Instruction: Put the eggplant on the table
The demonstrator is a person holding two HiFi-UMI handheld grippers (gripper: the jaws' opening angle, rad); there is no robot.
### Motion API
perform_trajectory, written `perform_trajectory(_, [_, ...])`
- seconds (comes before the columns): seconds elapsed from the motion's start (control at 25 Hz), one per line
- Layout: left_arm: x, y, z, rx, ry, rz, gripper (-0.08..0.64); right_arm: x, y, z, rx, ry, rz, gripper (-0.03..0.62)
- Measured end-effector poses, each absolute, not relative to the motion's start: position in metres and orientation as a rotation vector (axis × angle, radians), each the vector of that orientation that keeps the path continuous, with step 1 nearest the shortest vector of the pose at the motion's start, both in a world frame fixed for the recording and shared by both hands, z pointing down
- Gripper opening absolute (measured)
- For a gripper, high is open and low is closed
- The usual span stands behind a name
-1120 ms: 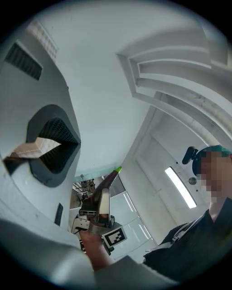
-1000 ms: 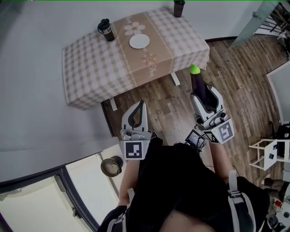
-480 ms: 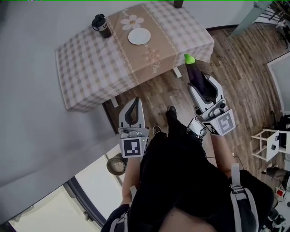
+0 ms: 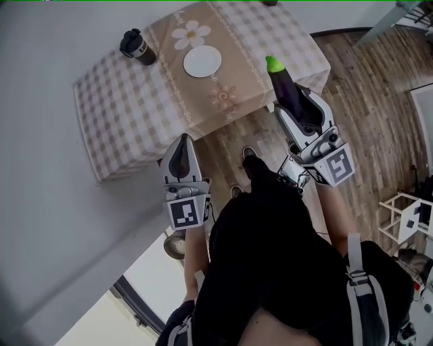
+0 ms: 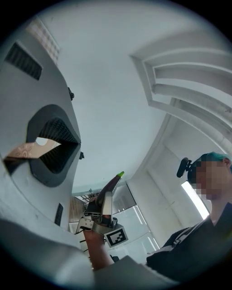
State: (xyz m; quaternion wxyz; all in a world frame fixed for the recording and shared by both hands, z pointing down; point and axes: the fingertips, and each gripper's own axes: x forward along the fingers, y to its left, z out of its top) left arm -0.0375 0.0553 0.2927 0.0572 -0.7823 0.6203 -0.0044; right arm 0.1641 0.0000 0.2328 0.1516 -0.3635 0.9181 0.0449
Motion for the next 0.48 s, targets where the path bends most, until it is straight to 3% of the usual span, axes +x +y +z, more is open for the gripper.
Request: perform_trajectory(0.48, [-0.018, -0.019, 0.303, -2.307, 1.989, -0.097, 0.003, 0.187, -0.106, 0.25, -0.977, 2.705, 0.127, 0.219])
